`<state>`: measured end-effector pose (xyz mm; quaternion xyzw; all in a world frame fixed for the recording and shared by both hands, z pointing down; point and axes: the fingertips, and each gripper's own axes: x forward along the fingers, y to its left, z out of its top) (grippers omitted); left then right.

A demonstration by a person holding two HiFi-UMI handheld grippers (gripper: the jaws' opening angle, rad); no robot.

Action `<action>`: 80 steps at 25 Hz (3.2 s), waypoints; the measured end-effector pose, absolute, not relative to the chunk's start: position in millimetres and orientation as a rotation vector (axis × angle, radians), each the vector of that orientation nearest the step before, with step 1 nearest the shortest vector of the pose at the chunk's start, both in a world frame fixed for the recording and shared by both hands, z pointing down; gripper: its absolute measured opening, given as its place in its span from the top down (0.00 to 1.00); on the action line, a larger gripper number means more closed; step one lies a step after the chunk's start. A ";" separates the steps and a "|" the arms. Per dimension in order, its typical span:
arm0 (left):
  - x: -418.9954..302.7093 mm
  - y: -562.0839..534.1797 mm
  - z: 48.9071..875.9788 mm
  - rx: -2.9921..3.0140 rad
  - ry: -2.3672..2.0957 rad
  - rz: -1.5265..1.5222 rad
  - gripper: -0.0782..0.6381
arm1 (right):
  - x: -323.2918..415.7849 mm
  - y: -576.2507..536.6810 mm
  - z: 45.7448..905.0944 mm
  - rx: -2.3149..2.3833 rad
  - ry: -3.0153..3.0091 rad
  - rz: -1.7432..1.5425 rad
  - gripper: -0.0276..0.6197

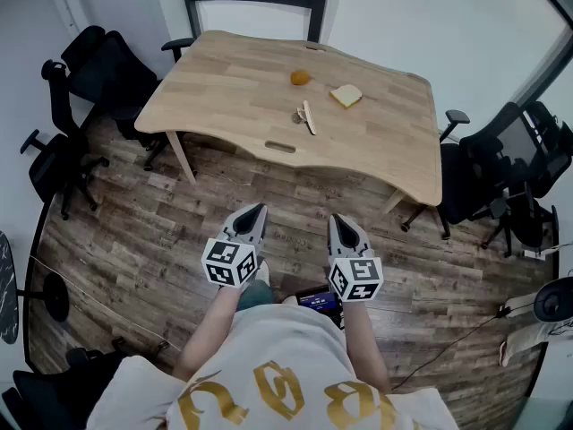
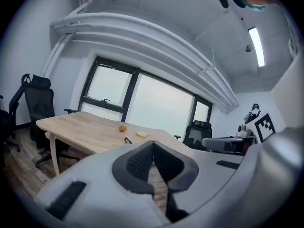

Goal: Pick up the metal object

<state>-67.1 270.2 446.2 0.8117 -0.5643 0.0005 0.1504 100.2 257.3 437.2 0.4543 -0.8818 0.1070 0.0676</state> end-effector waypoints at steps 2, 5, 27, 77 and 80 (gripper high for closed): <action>-60.8 271.9 442.9 2.352 -1.614 0.006 0.86 | 102.7 261.4 437.0 1.372 -2.660 0.317 0.94; -53.2 273.2 439.7 2.375 -1.604 0.017 0.86 | 105.1 264.9 437.1 1.370 -2.665 0.318 0.94; -44.0 199.9 463.1 2.362 -1.577 0.104 0.86 | 132.2 196.7 472.1 1.439 -2.551 0.492 0.94; -119.0 -167.2 505.1 2.266 -1.358 0.171 0.86 | 73.2 -126.1 495.2 1.621 -2.376 0.574 0.94; -113.0 -164.1 517.6 2.255 -1.320 0.186 0.86 | 71.8 -128.1 504.3 1.604 -2.359 0.572 0.94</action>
